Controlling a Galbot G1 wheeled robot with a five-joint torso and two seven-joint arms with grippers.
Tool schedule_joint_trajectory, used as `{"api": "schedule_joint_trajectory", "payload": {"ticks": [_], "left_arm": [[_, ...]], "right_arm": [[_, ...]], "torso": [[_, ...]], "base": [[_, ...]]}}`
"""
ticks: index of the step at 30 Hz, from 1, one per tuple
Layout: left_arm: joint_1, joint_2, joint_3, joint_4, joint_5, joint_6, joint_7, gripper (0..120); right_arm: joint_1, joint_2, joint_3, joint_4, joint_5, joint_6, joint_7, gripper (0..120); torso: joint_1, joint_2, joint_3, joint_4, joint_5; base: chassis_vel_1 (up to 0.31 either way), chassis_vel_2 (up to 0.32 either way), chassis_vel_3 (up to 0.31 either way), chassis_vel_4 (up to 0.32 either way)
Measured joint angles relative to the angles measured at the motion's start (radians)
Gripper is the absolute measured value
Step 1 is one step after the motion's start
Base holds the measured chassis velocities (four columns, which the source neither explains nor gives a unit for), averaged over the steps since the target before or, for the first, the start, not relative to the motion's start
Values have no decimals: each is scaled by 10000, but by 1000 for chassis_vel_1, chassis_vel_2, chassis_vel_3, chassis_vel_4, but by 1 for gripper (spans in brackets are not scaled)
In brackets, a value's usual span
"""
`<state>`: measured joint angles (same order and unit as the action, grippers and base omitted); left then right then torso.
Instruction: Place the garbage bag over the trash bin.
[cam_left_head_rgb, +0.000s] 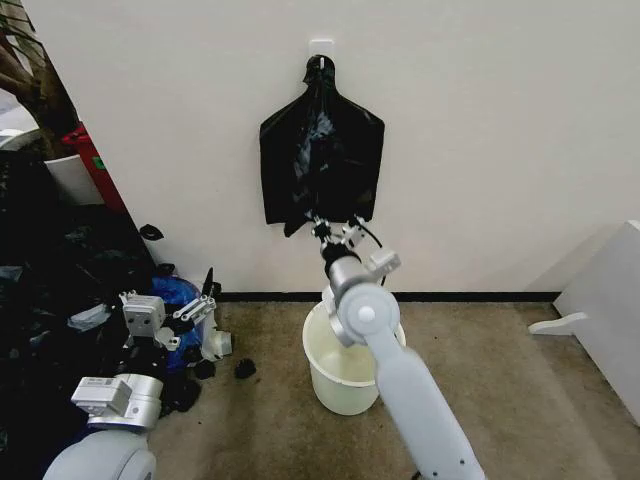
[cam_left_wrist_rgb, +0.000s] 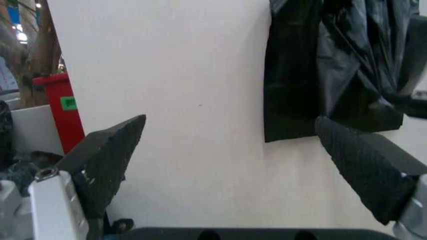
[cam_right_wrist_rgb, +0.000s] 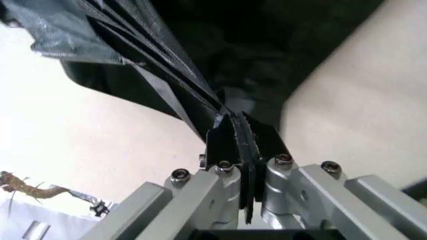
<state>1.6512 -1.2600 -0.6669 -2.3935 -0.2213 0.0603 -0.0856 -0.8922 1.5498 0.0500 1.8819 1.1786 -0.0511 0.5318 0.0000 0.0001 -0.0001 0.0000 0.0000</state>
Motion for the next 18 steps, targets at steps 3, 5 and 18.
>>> {"api": "schedule_joint_trajectory", "payload": {"ticks": [3, 5, 18], "left_arm": [[-7, 0, 2, 15, 5, -6, 1, 100], [-6, 0, 2, 25, 16, -26, 4, 100], [44, -1, -4, 26, 89, -132, 17, 100]], "right_arm": [[-312, -17, 31, 107, -75, -4, -52, 0], [-581, -19, 70, 178, -144, -4, -119, 0], [-1760, 67, 212, 470, -590, 3, -426, 0]], "torso": [[0, 0, 0, 0, 0], [0, 0, 0, 0, 0], [0, -1, 0, 0, 0]], "base": [[0, 0, 0, 0], [0, 0, 0, 0], [0, 0, 0, 0]]}}
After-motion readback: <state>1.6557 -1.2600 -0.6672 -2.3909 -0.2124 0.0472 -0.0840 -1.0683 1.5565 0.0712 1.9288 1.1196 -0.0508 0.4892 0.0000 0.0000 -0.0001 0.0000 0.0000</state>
